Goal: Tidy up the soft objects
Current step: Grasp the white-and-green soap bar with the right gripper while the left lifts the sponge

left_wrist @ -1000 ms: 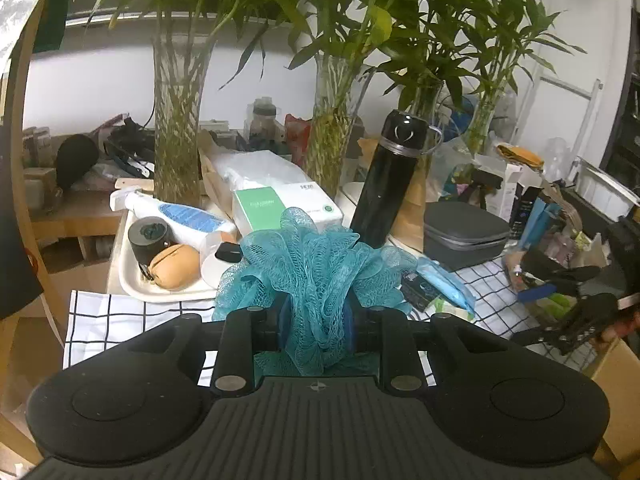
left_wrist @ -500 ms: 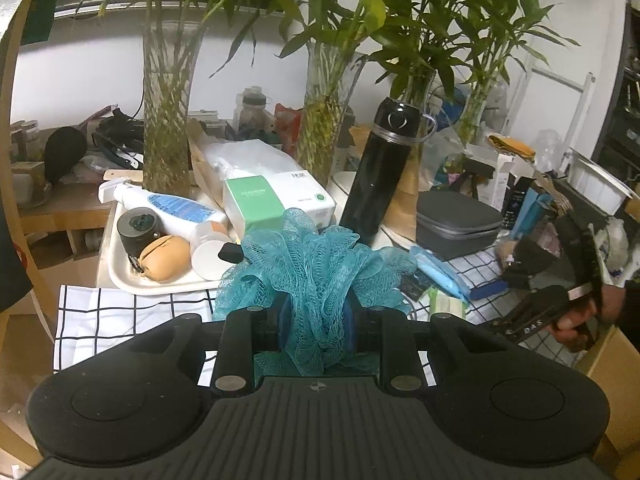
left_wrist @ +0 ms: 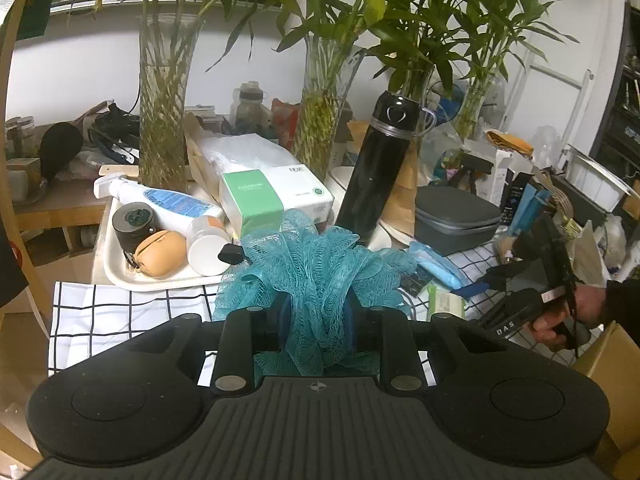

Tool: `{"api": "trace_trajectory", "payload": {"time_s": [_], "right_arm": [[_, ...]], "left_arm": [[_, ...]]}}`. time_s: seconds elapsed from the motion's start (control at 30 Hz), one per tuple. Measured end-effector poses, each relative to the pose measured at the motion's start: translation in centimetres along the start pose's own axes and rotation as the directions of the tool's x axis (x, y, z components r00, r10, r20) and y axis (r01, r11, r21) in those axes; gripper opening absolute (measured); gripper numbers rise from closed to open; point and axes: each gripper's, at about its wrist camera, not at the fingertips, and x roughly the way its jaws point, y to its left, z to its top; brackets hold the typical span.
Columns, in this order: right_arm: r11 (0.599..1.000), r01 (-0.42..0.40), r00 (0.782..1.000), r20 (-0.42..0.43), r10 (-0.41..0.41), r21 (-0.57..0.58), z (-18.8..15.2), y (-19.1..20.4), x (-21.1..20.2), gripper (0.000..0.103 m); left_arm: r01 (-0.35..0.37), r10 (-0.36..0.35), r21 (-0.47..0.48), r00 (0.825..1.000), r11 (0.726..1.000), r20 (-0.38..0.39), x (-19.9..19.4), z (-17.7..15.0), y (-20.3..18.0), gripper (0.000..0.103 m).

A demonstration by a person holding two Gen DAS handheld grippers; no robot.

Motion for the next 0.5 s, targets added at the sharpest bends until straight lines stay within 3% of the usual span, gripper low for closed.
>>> {"api": "trace_trajectory", "payload": {"time_s": [0.2, 0.5], "right_arm": [[0.999, -0.027, 0.999, -0.022, 0.027, -0.028, -0.3, 0.5, -0.4, 0.089], [0.998, 0.019, 1.0, -0.014, -0.019, -0.06, -0.2, 1.7, -0.8, 0.082]], "left_arm": [[0.0, 0.0, -0.002, 1.0, 1.0, 0.0, 0.1, 0.0, 0.0, 0.026], [-0.003, 0.003, -0.006, 1.0, 1.0, 0.009, 0.1, 0.0, 0.2, 0.025]]}}
